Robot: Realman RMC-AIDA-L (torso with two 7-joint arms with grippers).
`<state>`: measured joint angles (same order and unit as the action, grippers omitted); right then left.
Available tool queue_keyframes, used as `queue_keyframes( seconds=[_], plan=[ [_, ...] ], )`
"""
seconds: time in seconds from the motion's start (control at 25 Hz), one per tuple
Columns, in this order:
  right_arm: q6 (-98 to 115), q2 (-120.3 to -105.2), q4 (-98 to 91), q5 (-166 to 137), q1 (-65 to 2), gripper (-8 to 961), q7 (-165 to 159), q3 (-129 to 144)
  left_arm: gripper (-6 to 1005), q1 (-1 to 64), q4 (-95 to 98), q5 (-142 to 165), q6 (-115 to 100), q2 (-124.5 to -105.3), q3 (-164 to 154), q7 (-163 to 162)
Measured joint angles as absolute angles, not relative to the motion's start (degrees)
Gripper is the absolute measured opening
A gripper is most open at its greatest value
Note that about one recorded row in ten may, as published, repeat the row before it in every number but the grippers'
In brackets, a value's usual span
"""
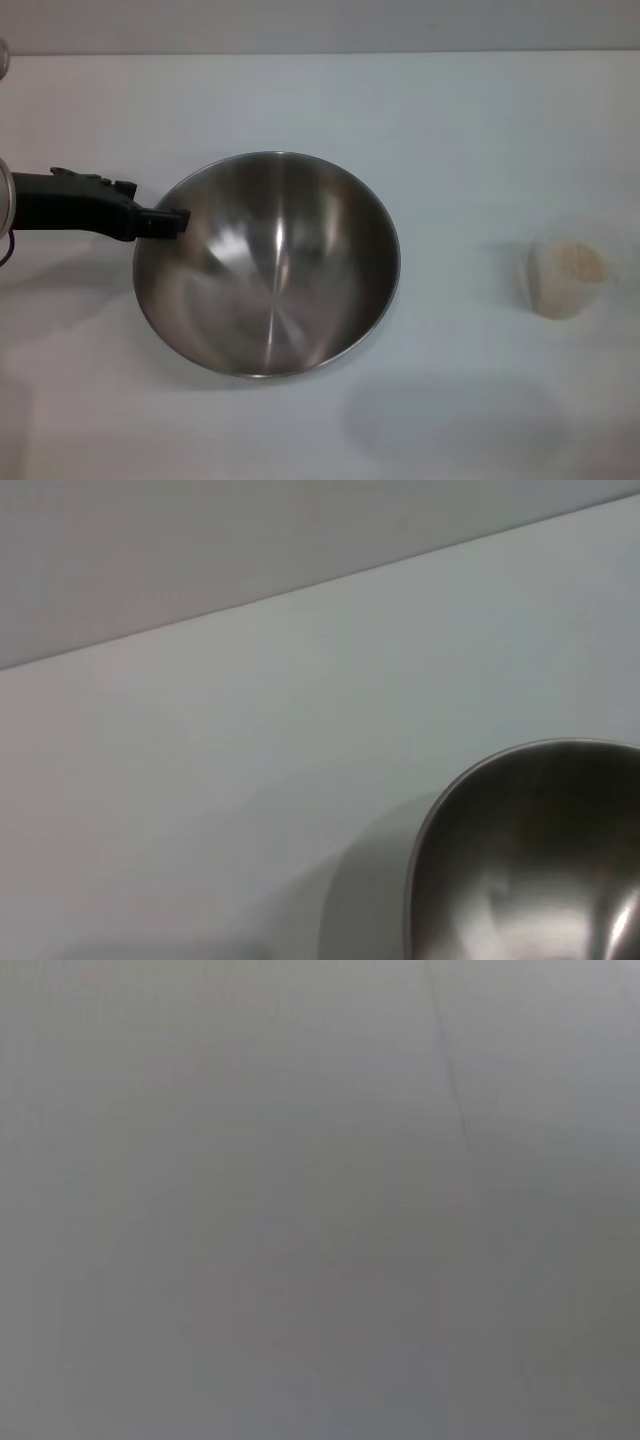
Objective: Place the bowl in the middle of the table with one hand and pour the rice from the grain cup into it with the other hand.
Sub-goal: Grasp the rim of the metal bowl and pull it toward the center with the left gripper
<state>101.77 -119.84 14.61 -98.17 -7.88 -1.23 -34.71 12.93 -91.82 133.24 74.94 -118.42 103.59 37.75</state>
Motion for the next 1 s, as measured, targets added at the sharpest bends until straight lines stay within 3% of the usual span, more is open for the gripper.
queue_keyframes(
  seconds=[1.0],
  plan=[
    [101.1, -119.79, 13.9, -98.2, -7.7, 835, -1.2, -34.7, 792, 11.9, -88.5, 133.3, 70.7, -118.30, 99.5, 40.6]
  ],
)
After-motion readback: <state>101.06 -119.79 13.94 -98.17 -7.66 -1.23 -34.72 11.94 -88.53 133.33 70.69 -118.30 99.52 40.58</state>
